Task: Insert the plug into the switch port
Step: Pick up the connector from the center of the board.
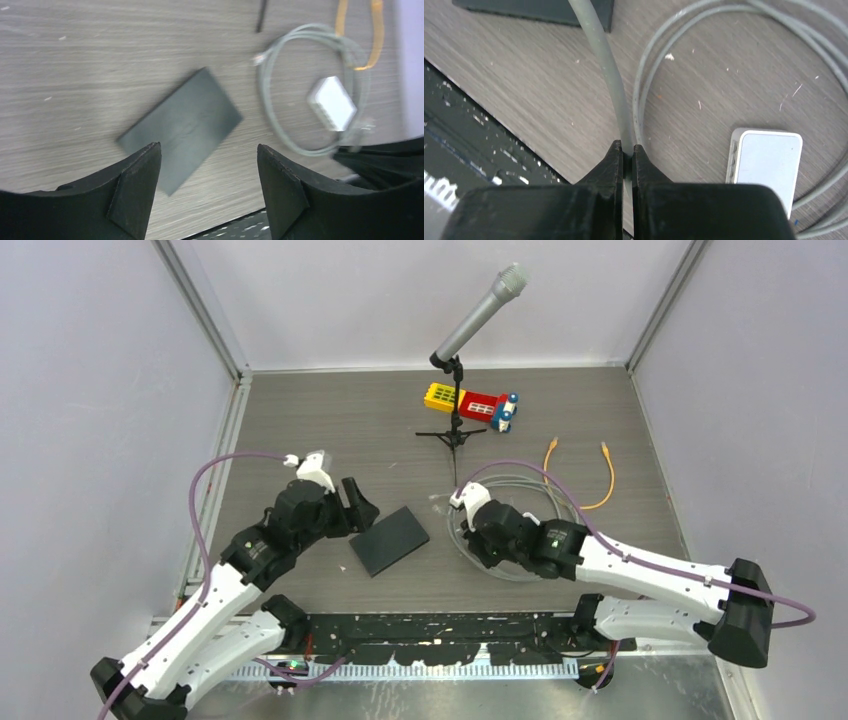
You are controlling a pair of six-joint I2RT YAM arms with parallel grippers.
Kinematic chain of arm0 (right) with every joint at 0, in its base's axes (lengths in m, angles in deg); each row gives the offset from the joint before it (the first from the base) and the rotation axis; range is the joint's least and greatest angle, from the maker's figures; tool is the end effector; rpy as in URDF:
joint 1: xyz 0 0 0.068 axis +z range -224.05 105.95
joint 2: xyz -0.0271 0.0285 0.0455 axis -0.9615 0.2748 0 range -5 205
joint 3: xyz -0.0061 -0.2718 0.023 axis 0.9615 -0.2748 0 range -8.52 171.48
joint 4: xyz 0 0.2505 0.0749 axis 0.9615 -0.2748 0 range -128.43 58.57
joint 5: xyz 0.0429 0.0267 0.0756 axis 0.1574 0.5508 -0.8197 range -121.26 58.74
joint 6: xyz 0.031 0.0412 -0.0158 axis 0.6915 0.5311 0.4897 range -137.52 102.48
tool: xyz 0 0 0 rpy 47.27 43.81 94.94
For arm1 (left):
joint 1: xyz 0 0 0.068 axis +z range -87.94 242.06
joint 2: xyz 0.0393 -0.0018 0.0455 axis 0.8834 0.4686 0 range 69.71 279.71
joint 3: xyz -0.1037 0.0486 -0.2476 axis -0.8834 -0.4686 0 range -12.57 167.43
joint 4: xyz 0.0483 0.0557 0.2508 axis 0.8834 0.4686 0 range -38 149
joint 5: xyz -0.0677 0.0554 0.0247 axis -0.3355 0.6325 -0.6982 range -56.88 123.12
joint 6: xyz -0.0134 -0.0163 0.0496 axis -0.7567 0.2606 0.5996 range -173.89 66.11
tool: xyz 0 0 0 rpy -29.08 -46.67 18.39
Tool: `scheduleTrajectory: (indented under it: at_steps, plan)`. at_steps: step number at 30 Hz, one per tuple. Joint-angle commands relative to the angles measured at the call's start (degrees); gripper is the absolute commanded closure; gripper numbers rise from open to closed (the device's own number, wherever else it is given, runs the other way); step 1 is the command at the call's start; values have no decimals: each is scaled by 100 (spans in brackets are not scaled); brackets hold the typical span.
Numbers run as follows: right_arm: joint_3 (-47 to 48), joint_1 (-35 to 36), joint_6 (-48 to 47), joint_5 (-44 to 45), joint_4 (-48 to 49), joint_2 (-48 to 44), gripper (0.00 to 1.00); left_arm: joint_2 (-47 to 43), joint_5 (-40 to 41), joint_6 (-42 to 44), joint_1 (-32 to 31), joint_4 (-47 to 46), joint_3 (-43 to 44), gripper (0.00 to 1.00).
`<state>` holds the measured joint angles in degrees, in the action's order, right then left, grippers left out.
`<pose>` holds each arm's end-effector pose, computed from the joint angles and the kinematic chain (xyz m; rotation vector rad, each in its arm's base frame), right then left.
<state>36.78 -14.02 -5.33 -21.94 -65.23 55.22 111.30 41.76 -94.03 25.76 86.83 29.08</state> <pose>0.1114 0.1816 0.2555 -0.9215 2.2620 0.3812 0.1299 -0.0888 0.2868 -0.1630 2.2265 -0.5895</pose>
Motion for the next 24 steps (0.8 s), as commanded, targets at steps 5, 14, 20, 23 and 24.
scheduleTrajectory:
  at_steps: [5, 14, 20, 23, 24]
  plan:
    - [-427, 1109, 27, 2184, 1909, -111, 100, -512, -1051, -1151, 17, -1785, -107, 23]
    - [-268, 1391, -81, 2377, 2109, 120, 100, -252, -1732, -1624, 17, -2279, -55, 27]
    - [-246, 1437, -62, 2154, 2172, 77, 100, 112, -2426, -1942, 9, -2855, -209, 38]
    - [-101, 1441, 223, 1983, 2016, 3, 100, 124, -2459, -1949, 4, -2854, -177, 39]
    - [-47, 1441, 355, 1966, 1954, -28, 99, 110, -2471, -1953, 10, -2848, -167, 39]
